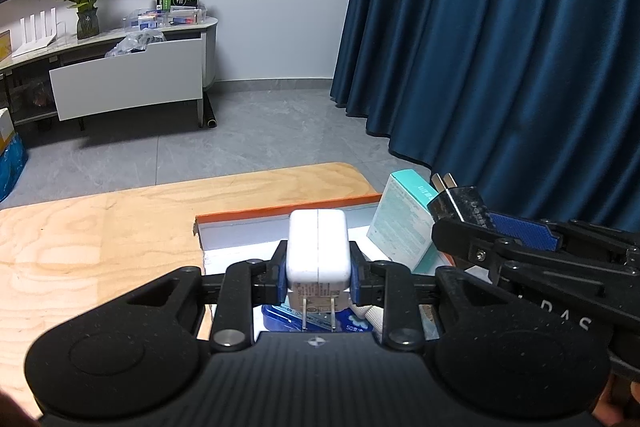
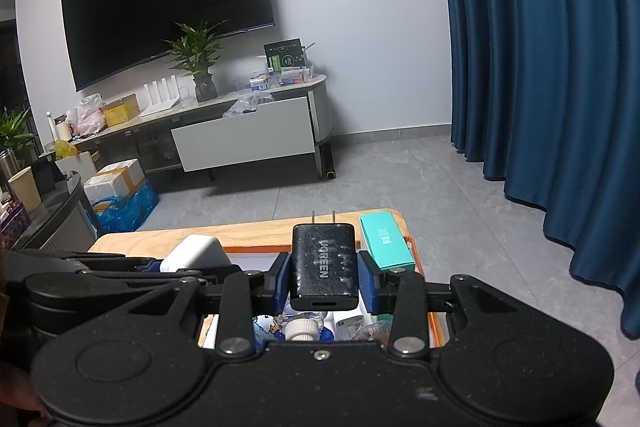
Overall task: Organize rigid objects
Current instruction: 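Lower both held adapters into the white box among the items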
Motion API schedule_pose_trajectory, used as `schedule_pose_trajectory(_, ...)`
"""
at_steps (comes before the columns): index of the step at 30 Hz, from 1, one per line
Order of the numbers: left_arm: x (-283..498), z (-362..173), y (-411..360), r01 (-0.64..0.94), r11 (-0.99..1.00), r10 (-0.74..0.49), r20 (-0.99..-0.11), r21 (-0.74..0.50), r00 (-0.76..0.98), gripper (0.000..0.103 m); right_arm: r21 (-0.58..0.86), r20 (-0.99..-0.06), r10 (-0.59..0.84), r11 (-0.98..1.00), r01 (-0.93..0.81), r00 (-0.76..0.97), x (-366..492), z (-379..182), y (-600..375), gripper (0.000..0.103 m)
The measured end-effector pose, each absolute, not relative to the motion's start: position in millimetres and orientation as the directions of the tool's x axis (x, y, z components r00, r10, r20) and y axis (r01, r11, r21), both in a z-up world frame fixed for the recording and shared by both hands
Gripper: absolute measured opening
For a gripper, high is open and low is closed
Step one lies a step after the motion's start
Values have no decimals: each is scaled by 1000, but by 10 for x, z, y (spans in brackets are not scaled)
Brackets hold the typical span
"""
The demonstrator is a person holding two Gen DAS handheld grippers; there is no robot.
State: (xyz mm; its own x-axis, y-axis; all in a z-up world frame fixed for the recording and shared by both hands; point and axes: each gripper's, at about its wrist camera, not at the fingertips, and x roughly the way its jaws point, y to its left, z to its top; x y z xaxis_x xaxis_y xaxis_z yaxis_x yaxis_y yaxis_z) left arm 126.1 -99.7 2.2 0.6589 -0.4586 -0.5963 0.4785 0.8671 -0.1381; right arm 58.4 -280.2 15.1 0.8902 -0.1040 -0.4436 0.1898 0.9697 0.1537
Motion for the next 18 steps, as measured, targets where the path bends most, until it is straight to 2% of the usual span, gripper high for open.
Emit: schedule_pose_trajectory(18,1396,-24,-1001,465,875,-444,-604,-133,662,29,149,-451,-104,970,190,886,688,116,-2776,43)
